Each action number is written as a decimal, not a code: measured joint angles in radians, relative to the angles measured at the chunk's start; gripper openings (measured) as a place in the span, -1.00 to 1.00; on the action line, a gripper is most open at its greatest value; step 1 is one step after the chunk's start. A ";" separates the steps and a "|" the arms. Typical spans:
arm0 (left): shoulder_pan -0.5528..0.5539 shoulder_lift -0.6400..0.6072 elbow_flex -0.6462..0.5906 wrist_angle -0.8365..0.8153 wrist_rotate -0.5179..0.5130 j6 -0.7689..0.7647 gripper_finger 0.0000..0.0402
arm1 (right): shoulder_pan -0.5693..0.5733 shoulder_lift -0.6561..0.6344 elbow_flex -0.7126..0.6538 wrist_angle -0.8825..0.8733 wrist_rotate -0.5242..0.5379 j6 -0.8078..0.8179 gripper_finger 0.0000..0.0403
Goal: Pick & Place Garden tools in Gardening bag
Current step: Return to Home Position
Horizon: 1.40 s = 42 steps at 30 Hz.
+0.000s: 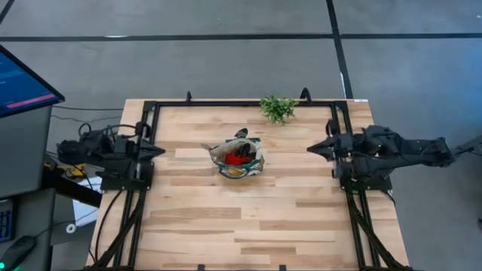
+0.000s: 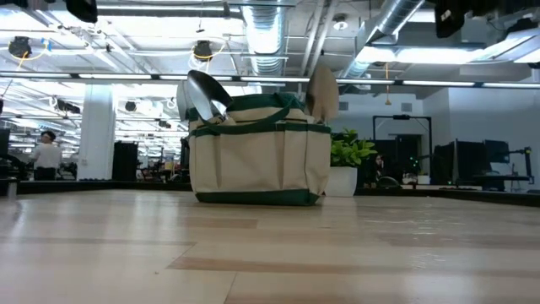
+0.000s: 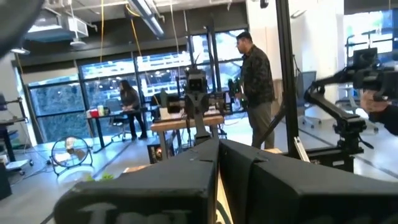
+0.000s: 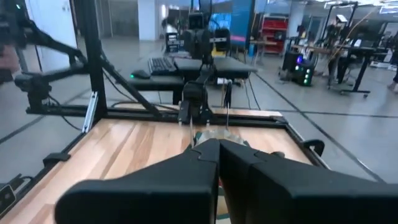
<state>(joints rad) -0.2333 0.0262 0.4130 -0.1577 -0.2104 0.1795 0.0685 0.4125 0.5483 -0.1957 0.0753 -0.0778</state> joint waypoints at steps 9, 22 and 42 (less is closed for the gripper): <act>0.000 -0.020 -0.019 -0.011 -0.007 0.000 -0.99 | 0.000 -0.228 -0.161 0.075 0.002 0.054 -1.00; 0.000 -0.020 -0.169 0.044 -0.006 -0.049 -0.99 | 0.000 -0.410 -0.426 0.217 0.003 0.022 -1.00; 0.000 -0.006 -0.407 0.297 -0.008 -0.072 -0.99 | 0.000 -0.408 -0.541 0.233 0.004 0.037 -1.00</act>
<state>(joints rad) -0.2333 0.0204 0.0063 0.1394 -0.2180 0.1077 0.0689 0.0044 0.0074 0.0370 0.0789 -0.0412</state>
